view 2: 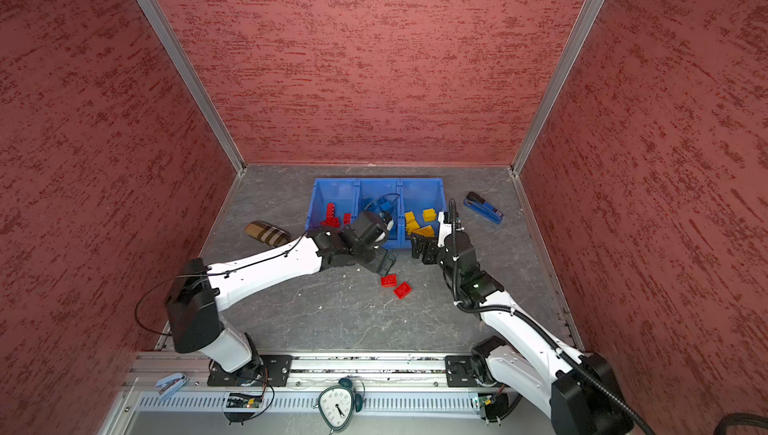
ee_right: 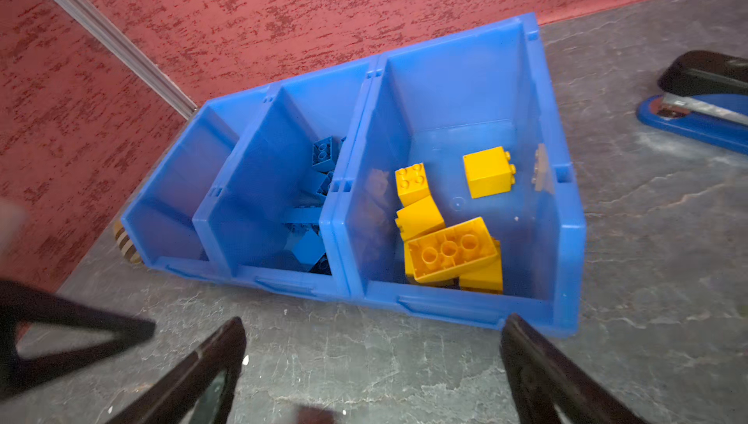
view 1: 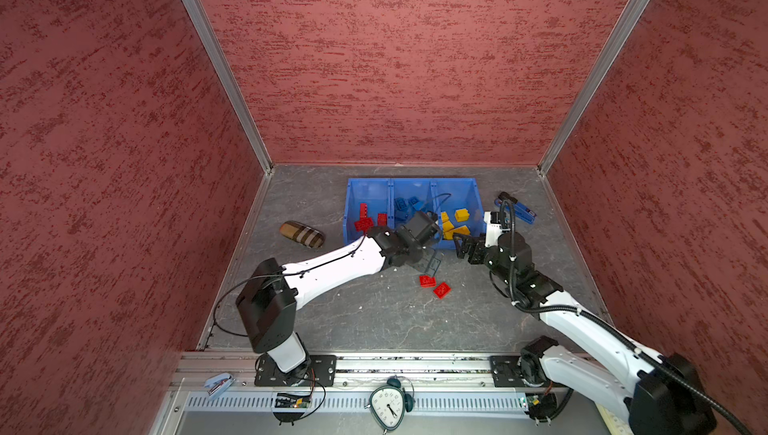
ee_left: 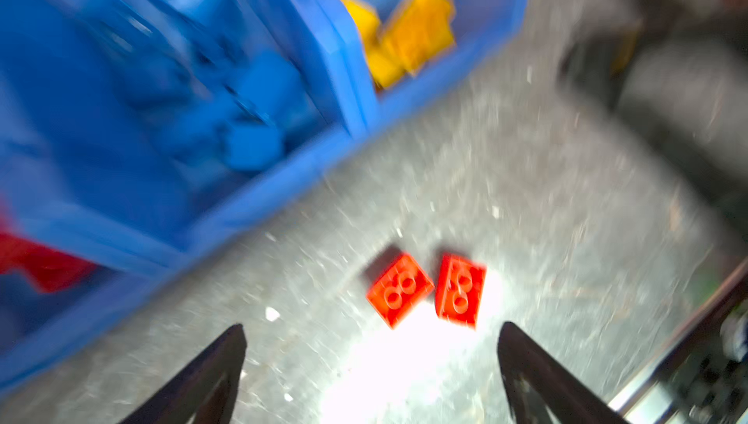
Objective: Sort the legos into containers by color
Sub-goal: Pick up the lego from the center of the table.
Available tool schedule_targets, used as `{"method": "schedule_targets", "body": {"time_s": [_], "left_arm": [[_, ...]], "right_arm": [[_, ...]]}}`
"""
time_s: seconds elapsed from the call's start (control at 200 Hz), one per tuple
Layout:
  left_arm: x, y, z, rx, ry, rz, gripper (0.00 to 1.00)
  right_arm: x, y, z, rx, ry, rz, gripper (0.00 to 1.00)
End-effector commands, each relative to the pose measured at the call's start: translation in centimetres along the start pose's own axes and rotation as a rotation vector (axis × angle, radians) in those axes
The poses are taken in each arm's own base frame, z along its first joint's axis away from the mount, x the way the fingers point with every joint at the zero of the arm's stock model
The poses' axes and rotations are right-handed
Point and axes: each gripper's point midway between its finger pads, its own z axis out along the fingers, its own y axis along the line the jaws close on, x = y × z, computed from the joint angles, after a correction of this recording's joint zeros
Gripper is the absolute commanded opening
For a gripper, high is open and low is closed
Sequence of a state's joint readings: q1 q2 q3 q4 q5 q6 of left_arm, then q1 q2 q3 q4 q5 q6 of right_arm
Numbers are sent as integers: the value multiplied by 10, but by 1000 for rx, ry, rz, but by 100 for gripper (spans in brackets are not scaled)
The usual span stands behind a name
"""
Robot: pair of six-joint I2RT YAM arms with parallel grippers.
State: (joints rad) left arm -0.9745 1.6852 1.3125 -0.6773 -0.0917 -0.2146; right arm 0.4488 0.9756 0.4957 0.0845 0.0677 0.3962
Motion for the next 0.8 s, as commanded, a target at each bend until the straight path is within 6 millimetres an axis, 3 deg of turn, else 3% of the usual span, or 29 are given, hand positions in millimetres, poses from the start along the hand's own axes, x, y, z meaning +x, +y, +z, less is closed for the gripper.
{"method": "schedule_targets", "body": {"time_s": [0.0, 0.296, 0.391, 0.496, 0.666, 0.796], "left_arm": [[50, -19, 25, 20, 173, 170, 90], [50, -17, 62, 32, 146, 370, 87], [48, -17, 75, 54, 140, 443, 78], [43, -16, 85, 88, 129, 491, 74], [38, -23, 95, 129, 110, 554, 71], [41, -23, 103, 141, 135, 559, 65]], "right_arm": [[-5, -13, 0, 72, -46, 21, 99], [-3, -17, -4, 84, -45, 32, 99], [-3, -15, -5, 74, -46, 28, 99], [0, -6, -6, 22, -25, 4, 99], [23, 3, -12, -41, 96, -32, 99], [50, -20, -18, 90, 238, 35, 99]]}}
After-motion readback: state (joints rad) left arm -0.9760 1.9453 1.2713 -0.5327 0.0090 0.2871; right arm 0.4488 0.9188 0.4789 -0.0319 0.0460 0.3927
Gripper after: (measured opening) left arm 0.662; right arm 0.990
